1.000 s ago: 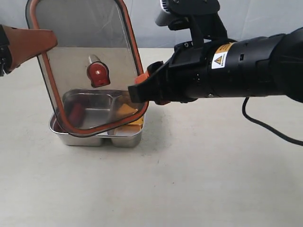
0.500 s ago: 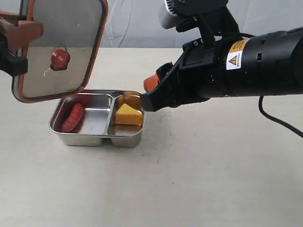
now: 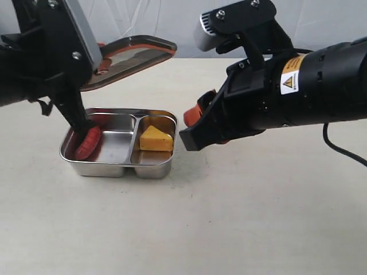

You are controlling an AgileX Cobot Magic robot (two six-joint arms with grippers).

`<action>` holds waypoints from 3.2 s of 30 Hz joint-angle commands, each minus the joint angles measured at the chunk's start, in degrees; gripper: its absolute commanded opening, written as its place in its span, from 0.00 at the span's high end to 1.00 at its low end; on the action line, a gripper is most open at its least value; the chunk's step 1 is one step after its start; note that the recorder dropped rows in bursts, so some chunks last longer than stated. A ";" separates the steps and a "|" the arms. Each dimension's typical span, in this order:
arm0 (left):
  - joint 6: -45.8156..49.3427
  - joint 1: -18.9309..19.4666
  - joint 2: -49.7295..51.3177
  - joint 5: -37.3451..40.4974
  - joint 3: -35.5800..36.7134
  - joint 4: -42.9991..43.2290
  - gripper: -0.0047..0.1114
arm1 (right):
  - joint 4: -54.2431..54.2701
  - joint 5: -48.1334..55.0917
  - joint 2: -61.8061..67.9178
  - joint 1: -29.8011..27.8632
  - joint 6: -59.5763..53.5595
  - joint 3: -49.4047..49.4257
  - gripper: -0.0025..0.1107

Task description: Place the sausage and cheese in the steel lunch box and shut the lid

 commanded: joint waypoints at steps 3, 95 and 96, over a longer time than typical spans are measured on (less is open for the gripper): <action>7.85 -7.58 6.75 -16.17 1.73 -4.98 0.96 | -13.86 8.92 -6.82 -0.04 12.80 -0.49 0.61; 9.00 -17.56 21.05 -21.02 7.23 -26.35 0.53 | -41.52 38.85 -35.35 -0.04 45.88 -0.37 0.61; 9.00 -17.56 20.54 -21.13 7.23 -27.06 0.53 | -41.52 38.85 -35.35 -0.04 45.88 -0.37 0.61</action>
